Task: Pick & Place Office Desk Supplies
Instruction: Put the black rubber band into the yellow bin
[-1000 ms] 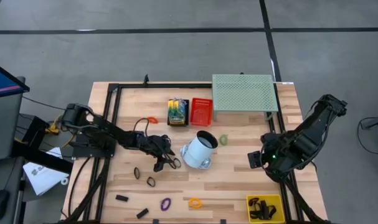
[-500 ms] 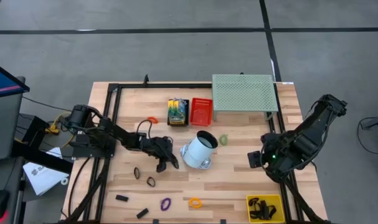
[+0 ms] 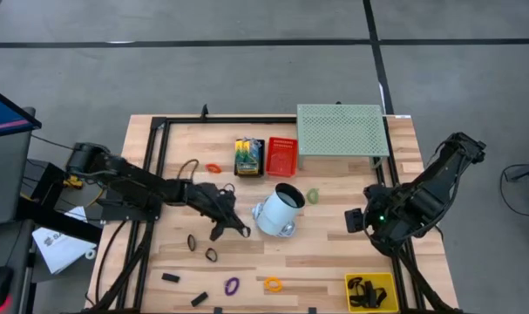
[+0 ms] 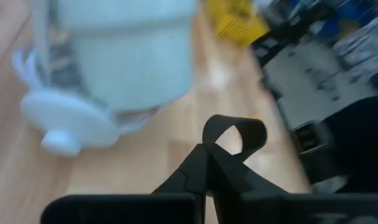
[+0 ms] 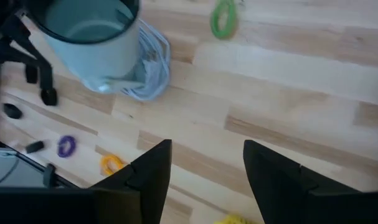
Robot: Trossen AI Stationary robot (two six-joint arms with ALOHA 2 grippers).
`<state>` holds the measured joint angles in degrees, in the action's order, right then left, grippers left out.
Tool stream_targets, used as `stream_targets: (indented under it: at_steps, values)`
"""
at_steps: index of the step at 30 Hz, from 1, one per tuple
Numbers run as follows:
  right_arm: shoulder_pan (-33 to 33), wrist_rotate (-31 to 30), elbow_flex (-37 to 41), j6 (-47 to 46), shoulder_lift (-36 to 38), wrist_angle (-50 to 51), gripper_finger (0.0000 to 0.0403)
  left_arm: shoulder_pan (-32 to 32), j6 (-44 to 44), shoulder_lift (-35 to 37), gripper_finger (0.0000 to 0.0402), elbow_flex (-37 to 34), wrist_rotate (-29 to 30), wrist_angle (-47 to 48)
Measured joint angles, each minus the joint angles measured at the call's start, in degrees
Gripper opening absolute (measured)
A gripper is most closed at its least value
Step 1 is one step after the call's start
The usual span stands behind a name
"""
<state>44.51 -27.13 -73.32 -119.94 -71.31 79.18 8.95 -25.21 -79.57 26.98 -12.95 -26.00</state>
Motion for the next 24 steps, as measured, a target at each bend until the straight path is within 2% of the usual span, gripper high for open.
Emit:
stream_targets:
  at_steps: [4,10,18,22,24]
  values:
    - [-0.98,-4.45,0.00,2.92,0.02,-2.61,0.0195,0.00,-1.74,7.51,0.0001,0.00,0.81,0.23]
    - [-3.97,-11.73,0.00,11.83,0.02,-8.85,0.0195,-1.30,-3.81,13.66,0.0001,4.22,13.39,0.16]
    - [-10.67,-21.38,0.01,14.50,2.22,-23.54,0.0196,-5.33,4.83,10.46,0.0000,17.47,25.33,0.14]
    - [-13.74,-26.85,0.02,24.59,4.55,-36.00,0.0201,-8.02,5.84,7.27,0.0000,21.81,26.83,0.44]
    - [-15.68,-27.25,0.00,31.63,5.54,-42.81,0.0204,-9.12,6.45,5.49,0.0000,23.57,26.99,0.17]
